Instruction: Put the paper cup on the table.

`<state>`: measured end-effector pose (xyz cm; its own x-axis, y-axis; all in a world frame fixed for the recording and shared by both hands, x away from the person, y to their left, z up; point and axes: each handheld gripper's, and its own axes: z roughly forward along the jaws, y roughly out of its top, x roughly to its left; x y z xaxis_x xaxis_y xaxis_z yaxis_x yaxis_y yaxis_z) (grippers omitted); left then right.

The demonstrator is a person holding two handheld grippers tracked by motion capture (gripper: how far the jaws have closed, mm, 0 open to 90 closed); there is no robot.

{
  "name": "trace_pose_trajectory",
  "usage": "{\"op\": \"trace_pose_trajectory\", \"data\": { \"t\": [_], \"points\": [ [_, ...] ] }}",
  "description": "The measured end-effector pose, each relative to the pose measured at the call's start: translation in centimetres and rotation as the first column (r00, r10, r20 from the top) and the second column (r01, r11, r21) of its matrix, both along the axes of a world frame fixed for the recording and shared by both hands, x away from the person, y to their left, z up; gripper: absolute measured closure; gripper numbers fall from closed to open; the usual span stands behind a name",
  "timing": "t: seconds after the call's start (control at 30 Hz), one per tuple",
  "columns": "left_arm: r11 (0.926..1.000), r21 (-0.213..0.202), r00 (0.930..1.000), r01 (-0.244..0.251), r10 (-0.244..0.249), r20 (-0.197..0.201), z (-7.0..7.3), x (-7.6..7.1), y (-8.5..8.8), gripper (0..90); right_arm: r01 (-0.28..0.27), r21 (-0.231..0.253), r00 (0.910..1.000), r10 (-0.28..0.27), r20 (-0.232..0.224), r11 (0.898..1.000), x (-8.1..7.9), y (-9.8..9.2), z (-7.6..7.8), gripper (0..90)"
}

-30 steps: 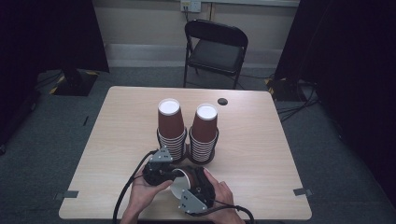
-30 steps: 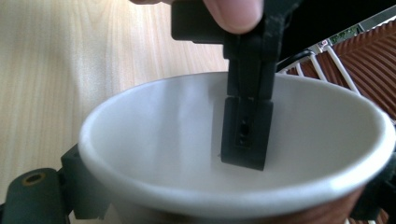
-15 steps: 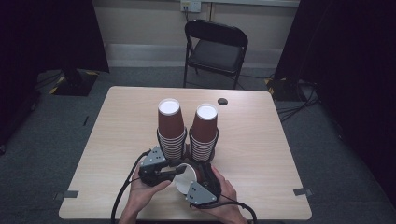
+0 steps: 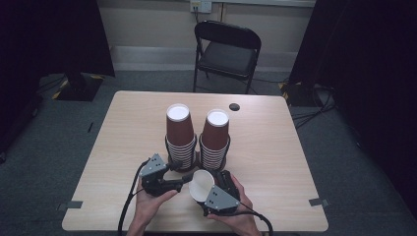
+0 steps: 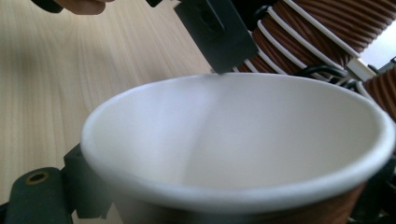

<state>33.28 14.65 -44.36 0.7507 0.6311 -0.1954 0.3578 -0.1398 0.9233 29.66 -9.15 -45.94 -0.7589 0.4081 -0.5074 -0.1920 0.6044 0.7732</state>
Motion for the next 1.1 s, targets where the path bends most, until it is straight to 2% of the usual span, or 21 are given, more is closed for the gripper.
{"op": "trace_pose_trajectory", "data": {
  "t": [0.1,0.23,0.4,0.43,0.53,0.6,0.73,0.77,0.83,0.9,1.0,1.07,1.1],
  "points": [
    [0.9995,-0.009,0.9995,-0.031,0.031,0.011,-0.2,0.0,0.4,30.0,0.017,0.03,0.9996,-0.016,-0.021,0.999,0.2,-0.4,-0.1,11.5],
    [0.9966,-0.052,0.998,-0.063,0.063,0.0,-0.8,-0.3,1.1,23.1,0.037,0.074,0.9982,-0.033,-0.05,0.997,0.3,-1.2,-0.2,11.5],
    [0.996,0.003,0.9958,-0.089,0.089,0.022,-1.3,-0.9,1.3,16.2,0.063,0.164,0.9939,-0.047,-0.1,0.985,0.5,-2.4,-0.1,11.6],
    [0.9943,0.002,0.994,-0.107,0.107,0.022,-1.4,-1.0,1.3,14.8,0.066,0.18,0.9931,-0.047,-0.107,0.981,0.6,-2.7,0.0,11.6],
    [0.984,0.04,0.9843,-0.173,0.172,0.041,-1.8,-1.2,1.3,15.6,0.088,0.209,0.9892,-0.06,-0.134,0.974,0.8,-3.3,0.1,11.6],
    [0.9809,0.042,0.9805,-0.19,0.187,0.06,-2.1,-1.3,1.4,15.5,0.099,0.24,0.9861,-0.063,-0.154,0.966,1.1,-3.8,0.1,11.6],
    [0.9786,0.002,0.9741,-0.206,0.205,0.097,-2.8,-1.6,1.9,15.5,0.141,0.287,0.9777,-0.088,-0.191,0.947,1.7,-5.0,0.1,11.6],
    [0.9771,0.008,0.971,-0.213,0.211,0.113,-3.0,-1.6,2.0,15.5,0.155,0.298,0.9752,-0.098,-0.198,0.942,1.8,-5.3,0.1,11.5],
    [0.9719,0.013,0.9663,-0.235,0.232,0.111,-3.3,-1.7,1.9,15.4,0.173,0.326,0.9719,-0.107,-0.21,0.929,2.1,-6.0,0.1,11.5],
    [0.9696,0.019,0.9638,-0.244,0.24,0.116,-3.6,-1.7,2.0,15.4,0.186,0.346,0.9729,-0.123,-0.196,0.92,2.4,-6.5,0.3,11.5],
    [0.9626,0.027,0.9566,-0.269,0.264,0.123,-4.0,-1.9,2.0,15.5,0.215,0.368,0.9668,-0.144,-0.211,0.905,3.1,-7.3,0.5,11.5],
    [0.9576,0.035,0.9513,-0.286,0.279,0.13,-4.2,-2.0,1.9,15.5,0.239,0.391,0.9617,-0.161,-0.222,0.889,3.5,-7.8,0.5,11.4],
    [0.9575,0.039,0.9519,-0.286,0.279,0.128,-4.2,-2.0,1.9,15.5,0.249,0.398,0.9592,-0.168,-0.228,0.883,3.7,-8.1,0.6,11.4]
  ]
}}
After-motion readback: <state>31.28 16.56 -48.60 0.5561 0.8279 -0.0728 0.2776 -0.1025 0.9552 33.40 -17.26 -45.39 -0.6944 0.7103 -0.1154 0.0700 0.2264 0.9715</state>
